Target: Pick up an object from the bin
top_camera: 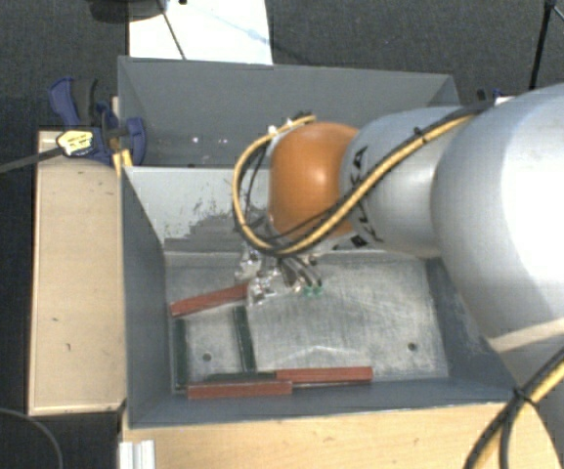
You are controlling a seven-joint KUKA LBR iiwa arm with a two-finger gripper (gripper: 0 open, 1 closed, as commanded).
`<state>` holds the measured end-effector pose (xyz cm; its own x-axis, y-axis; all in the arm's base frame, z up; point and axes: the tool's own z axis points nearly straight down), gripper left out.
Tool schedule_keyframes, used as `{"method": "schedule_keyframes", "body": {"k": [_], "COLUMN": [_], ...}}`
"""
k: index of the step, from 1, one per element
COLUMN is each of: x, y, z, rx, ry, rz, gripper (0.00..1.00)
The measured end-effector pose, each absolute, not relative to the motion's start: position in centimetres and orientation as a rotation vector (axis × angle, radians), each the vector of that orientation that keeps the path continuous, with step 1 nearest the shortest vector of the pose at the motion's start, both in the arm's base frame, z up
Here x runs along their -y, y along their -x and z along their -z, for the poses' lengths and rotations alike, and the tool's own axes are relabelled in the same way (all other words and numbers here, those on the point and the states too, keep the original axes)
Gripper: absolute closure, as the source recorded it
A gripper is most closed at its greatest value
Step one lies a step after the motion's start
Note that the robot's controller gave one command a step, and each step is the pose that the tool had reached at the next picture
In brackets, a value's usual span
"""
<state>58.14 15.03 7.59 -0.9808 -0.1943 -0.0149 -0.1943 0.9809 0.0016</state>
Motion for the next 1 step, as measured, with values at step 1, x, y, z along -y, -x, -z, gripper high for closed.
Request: {"method": "schedule_keyframes", "body": {"k": [1], "x": [-15.03], "y": [-58.14], "z": [-7.59], "rx": [-3.112], "ry": [0.307], "rz": [-0.005], "gripper": [1.00]}}
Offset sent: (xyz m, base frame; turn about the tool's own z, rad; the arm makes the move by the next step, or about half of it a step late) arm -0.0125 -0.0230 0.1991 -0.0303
